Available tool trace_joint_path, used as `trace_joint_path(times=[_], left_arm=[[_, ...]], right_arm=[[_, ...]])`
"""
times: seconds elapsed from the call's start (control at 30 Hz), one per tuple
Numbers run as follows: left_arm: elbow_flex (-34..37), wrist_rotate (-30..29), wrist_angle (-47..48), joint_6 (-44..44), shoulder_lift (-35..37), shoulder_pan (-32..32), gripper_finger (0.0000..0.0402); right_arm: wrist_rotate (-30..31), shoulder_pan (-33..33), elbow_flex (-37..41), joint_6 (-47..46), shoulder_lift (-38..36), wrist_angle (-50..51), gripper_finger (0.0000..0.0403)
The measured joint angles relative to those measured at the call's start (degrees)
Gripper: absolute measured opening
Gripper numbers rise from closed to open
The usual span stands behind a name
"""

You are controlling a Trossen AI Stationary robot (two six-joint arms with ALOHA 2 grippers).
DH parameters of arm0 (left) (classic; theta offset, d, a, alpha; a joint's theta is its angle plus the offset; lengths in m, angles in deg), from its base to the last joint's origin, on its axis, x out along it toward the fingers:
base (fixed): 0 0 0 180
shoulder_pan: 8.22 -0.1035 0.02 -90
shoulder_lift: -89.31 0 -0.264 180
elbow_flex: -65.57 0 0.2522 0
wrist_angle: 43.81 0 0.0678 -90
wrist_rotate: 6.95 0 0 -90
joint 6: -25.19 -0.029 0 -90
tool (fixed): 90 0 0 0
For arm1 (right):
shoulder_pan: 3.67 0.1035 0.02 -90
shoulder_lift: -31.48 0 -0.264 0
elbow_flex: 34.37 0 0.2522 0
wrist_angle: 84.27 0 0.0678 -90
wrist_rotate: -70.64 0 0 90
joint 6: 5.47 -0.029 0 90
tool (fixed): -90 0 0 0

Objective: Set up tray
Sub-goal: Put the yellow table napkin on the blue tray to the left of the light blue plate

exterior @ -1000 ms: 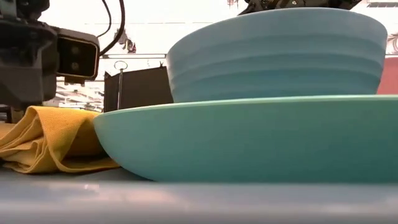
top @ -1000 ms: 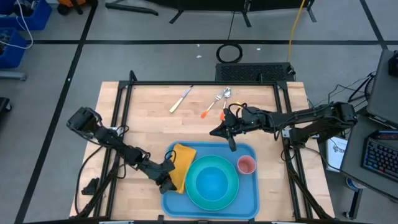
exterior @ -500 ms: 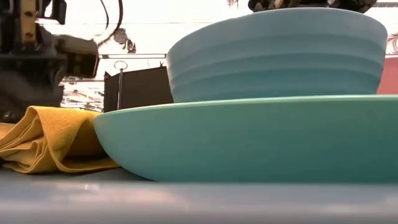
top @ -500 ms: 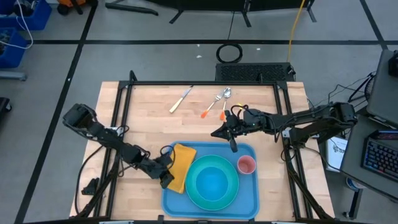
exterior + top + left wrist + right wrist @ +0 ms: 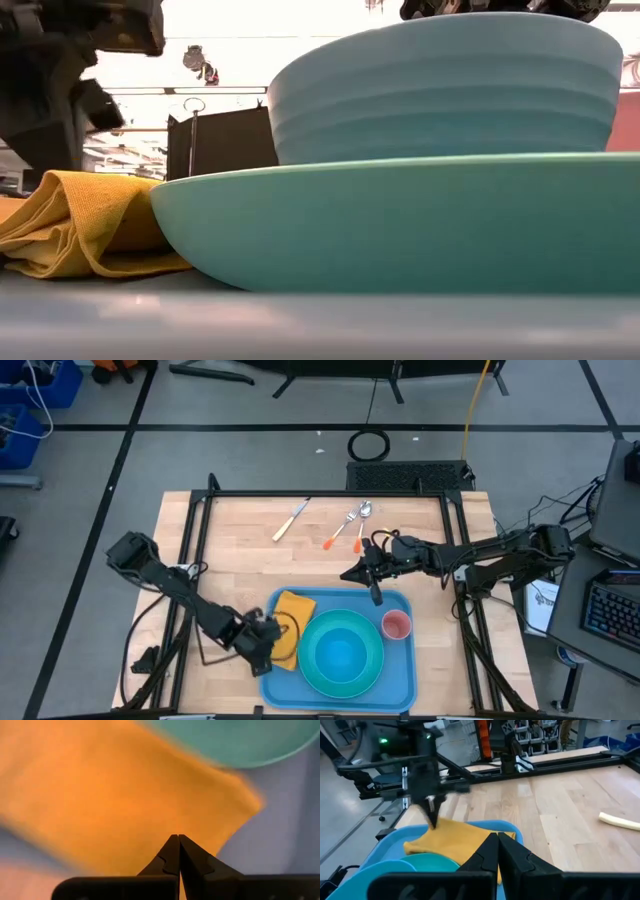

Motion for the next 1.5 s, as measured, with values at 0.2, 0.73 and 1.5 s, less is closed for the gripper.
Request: trace_joint_path(times=[0.2, 0.73, 1.5], left_arm=[[-3.57, 1.17, 2.05, -2.61, -2.09, -0.14, 0.0], [-3.18, 4.65, 4.55, -1.14, -6.77, -1.6, 0.0], [-3.36, 8.91, -7.81, 4.36, -10.34, -1.8, 0.0]], right_arm=[[-0.02, 0.0, 0.0, 0.0, 0.0, -0.18, 0.0], [-0.02, 0.02, 0.0, 0.2, 0.0, -0.18, 0.0], [-0.05, 0.13, 0.0, 0.22, 0.0, -0.02, 0.0]])
